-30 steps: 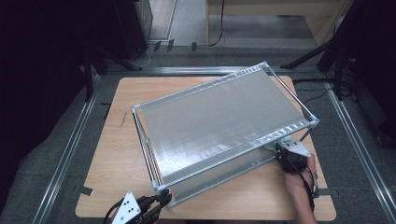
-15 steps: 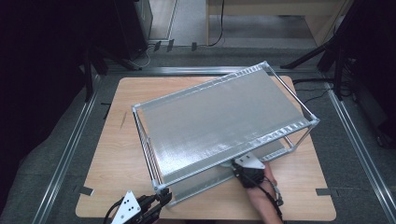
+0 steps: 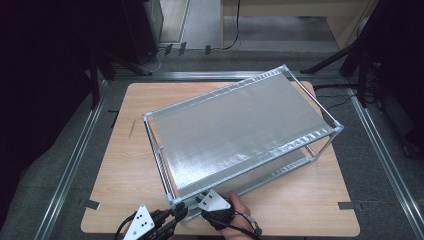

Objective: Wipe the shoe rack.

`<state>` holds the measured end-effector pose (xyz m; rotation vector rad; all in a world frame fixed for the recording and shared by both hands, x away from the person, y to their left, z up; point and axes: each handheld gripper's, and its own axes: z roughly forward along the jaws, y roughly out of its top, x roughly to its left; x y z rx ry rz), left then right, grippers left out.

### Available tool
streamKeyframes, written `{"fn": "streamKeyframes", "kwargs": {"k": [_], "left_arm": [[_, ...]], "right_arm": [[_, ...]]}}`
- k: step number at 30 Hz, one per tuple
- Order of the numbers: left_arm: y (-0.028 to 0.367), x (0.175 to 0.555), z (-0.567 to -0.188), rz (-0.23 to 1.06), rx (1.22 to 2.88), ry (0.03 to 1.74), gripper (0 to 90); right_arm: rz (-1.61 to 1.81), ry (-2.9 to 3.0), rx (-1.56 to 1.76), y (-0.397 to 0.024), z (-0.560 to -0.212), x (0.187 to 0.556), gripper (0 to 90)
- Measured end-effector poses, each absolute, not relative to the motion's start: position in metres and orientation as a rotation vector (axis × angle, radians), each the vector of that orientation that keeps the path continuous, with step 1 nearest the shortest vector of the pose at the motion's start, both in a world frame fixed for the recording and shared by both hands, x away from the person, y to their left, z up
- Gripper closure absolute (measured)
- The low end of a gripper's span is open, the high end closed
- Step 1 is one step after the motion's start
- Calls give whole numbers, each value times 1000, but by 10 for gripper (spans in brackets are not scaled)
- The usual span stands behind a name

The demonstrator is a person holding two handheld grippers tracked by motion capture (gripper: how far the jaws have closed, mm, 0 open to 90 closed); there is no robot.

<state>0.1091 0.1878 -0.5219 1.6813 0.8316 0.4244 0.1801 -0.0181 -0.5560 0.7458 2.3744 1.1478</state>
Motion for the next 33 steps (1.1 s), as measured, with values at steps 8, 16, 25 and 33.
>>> {"fn": "streamKeyframes", "kwargs": {"k": [8,16,25,33], "left_arm": [[188,109,-521,427,1688,829,787],[188,110,-522,433,1692,824,788],[189,110,-522,436,1689,828,788],[190,109,-521,444,1690,832,789]], "right_arm": [[1069,2323,791,-48,-555,202,742],[946,2141,1032,-128,-553,242,743],[854,1936,1293,-216,-549,279,741],[858,1799,1444,-253,-549,284,753]]}}
